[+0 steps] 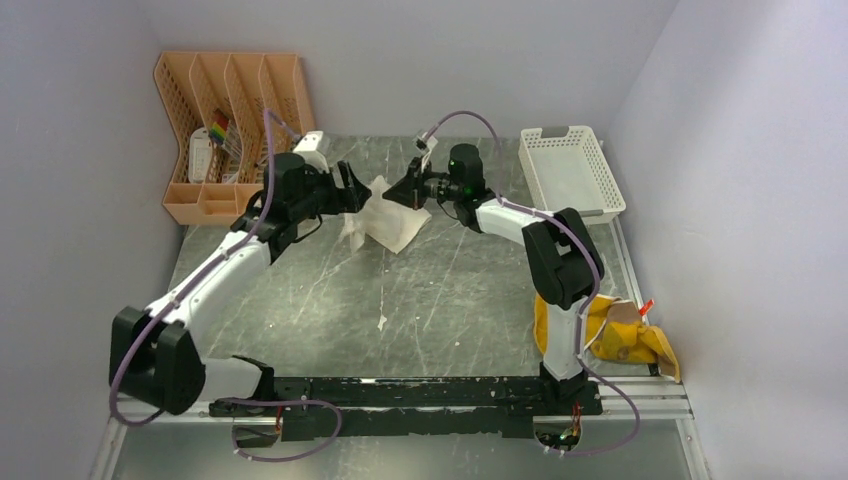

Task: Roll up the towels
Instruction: Flatten out the towel at the center of the board.

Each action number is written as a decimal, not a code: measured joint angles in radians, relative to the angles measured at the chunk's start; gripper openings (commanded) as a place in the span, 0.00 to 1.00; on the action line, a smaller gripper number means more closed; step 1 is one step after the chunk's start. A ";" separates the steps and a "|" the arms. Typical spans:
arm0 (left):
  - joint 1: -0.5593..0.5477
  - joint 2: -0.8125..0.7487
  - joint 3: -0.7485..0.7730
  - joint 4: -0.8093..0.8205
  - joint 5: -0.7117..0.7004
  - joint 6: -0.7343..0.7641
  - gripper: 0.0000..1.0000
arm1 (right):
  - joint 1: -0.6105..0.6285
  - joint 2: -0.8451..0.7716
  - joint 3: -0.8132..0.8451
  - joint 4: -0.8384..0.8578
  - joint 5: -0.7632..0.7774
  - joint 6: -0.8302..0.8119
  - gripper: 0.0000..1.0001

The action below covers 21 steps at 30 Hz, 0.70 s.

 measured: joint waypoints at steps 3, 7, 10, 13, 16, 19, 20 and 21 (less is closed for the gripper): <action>0.000 -0.087 -0.004 -0.033 -0.052 0.002 0.96 | -0.017 -0.037 -0.023 0.003 0.000 0.010 0.00; 0.000 -0.158 -0.038 -0.040 -0.094 0.007 0.92 | -0.040 -0.090 -0.032 0.005 0.001 0.010 0.00; 0.000 -0.155 -0.079 -0.058 -0.114 0.007 0.85 | -0.047 -0.124 -0.037 -0.016 0.017 -0.006 0.10; 0.000 -0.132 -0.158 -0.090 -0.148 -0.001 0.81 | -0.047 -0.153 -0.038 -0.099 0.075 -0.051 0.37; 0.000 -0.093 -0.243 -0.138 -0.200 -0.029 0.79 | -0.045 -0.179 -0.047 -0.186 0.147 -0.094 0.46; 0.000 -0.054 -0.320 -0.174 -0.245 -0.074 0.78 | -0.045 -0.219 -0.097 -0.241 0.200 -0.124 0.46; 0.000 -0.048 -0.339 -0.183 -0.256 -0.087 0.78 | -0.045 -0.235 -0.118 -0.257 0.213 -0.129 0.46; 0.000 -0.045 -0.359 -0.184 -0.267 -0.103 0.78 | -0.045 -0.247 -0.134 -0.271 0.222 -0.133 0.46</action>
